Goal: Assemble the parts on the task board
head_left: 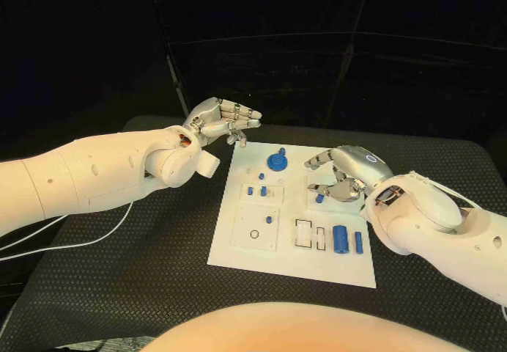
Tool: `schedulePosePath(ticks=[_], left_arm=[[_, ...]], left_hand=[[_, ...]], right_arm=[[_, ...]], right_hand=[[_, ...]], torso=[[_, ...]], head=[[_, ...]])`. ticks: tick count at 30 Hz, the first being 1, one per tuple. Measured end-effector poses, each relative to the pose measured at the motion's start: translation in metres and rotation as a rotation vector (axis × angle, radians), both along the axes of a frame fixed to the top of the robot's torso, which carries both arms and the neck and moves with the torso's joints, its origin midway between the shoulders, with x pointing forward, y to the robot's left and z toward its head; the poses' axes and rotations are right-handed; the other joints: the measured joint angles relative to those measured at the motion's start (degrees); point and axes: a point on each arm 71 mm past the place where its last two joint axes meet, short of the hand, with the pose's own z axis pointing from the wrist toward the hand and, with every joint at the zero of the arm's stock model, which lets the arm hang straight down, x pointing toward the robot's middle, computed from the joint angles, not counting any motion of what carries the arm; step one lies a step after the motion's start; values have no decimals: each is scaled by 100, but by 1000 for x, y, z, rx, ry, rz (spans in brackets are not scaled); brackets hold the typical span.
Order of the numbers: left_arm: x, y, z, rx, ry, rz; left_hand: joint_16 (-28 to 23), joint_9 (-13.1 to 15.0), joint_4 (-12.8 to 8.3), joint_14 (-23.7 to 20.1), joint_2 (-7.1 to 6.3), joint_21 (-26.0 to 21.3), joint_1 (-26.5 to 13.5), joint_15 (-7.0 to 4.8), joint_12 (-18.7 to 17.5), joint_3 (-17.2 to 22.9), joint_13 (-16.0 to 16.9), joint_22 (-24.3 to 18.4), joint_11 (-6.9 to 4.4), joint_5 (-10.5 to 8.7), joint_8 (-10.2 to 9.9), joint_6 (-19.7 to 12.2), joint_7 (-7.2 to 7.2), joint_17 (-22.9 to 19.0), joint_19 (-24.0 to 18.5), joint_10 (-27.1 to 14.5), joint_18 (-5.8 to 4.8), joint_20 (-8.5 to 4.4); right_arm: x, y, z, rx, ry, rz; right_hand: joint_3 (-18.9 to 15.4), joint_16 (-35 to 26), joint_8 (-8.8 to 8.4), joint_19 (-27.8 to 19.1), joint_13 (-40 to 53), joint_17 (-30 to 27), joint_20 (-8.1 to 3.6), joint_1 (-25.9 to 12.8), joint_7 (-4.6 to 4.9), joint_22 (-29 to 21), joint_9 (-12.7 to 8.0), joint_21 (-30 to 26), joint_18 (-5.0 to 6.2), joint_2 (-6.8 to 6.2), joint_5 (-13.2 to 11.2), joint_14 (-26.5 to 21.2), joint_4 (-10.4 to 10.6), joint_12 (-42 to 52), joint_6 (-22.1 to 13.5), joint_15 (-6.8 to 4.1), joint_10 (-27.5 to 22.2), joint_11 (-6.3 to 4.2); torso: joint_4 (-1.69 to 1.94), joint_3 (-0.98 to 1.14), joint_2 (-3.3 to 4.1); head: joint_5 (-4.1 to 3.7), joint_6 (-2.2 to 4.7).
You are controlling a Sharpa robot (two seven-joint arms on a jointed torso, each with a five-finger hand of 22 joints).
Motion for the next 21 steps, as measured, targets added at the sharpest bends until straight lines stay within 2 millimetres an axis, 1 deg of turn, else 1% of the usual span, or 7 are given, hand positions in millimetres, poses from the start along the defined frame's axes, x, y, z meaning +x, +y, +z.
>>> schedulePosePath(ticks=[2, 3, 6, 9, 11, 16, 21], left_arm=[[0, 0, 0, 1, 1, 0], [0, 1, -1, 1, 2, 0], [0, 1, -1, 2, 3, 1], [0, 1, -1, 2, 4, 1], [0, 1, -1, 2, 4, 0], [0, 1, -1, 2, 6, -2], [0, 1, -2, 2, 6, -2]], left_hand=[[0, 0, 0, 0, 0, 0, 0, 0, 0, 0, 0, 0, 0, 0, 0, 0, 0, 0, 0, 0, 0, 0], [0, 0, 0, 0, 0, 0, 0, 0, 0, 0, 0, 0, 0, 0, 0, 0, 0, 0, 0, 0, 0, 0], [0, 0, 0, 0, 0, 0, 0, 0, 0, 0, 0, 0, 0, 0, 0, 0, 0, 0, 0, 0, 0, 0], [0, 0, 0, 0, 0, 0, 0, 0, 0, 0, 0, 0, 0, 0, 0, 0, 0, 0, 0, 0, 0, 0], [0, 0, 0, 0, 0, 0, 0, 0, 0, 0, 0, 1, 0, 0, 0, 0, 0, 0, 0, 0, 0, 0], [0, 0, 0, 0, 0, 0, 0, 0, 0, 0, 3, -4, 21, 0, 0, 0, 0, 0, 0, -21, 0, 0], [0, 0, 0, 0, 0, 0, 0, 0, 0, 0, 5, -5, 21, 0, 0, 0, 0, 0, 0, -21, 0, 0]], right_arm=[[3, -6, -2, -29, 18, -14], [4, -9, -3, -47, 31, -21], [7, -14, -6, -86, 61, -34], [8, -16, -9, -112, 84, -39], [8, -16, -11, -128, 98, -41], [10, -15, -15, -161, 129, -42], [11, -13, -18, -188, 157, -37]], right_hand=[[-220, -28, 0, 0, -16, -51, 0, 90, 0, -55, 0, -48, 0, 60, -22, 0, 107, 45, 0, 0, -70, 11], [-293, -28, 0, 0, -16, -68, 0, 147, 0, -71, 0, -51, 0, 37, -22, 0, 145, 57, 0, 0, -81, 23], [-416, -60, 0, 0, -16, -98, 0, 227, 0, -110, -1, -78, 0, 60, -22, 0, 268, 98, 0, 0, -79, 20], [-458, -84, 0, 0, -16, -131, 0, 230, 0, -139, -1, -112, 0, 63, -22, 0, 310, 99, 0, 0, -79, 20], [-467, -84, 0, 0, -15, -141, 0, 264, 19, -152, -1, -113, 0, 97, -22, 0, 319, 133, 19, 0, -79, 20], [-502, -84, 0, 0, -15, -147, 0, 303, 12, -165, -1, -128, 0, 136, -22, 0, 354, 173, 56, 0, -77, 19], [-494, -107, 1, -1, -15, -158, 0, 388, 35, -182, 7, -144, 1, 221, -22, 0, 398, 240, 165, 0, 41, -28]], torso=[[4, -1, 1], [6, -1, 1], [7, -1, 7], [7, -2, 9], [7, -3, 10], [9, -3, 11], [13, -3, 13]], head=[[-29, 21], [-38, 27], [-57, 41], [-73, 52], [-86, 59], [-104, 63], [-101, 48]])
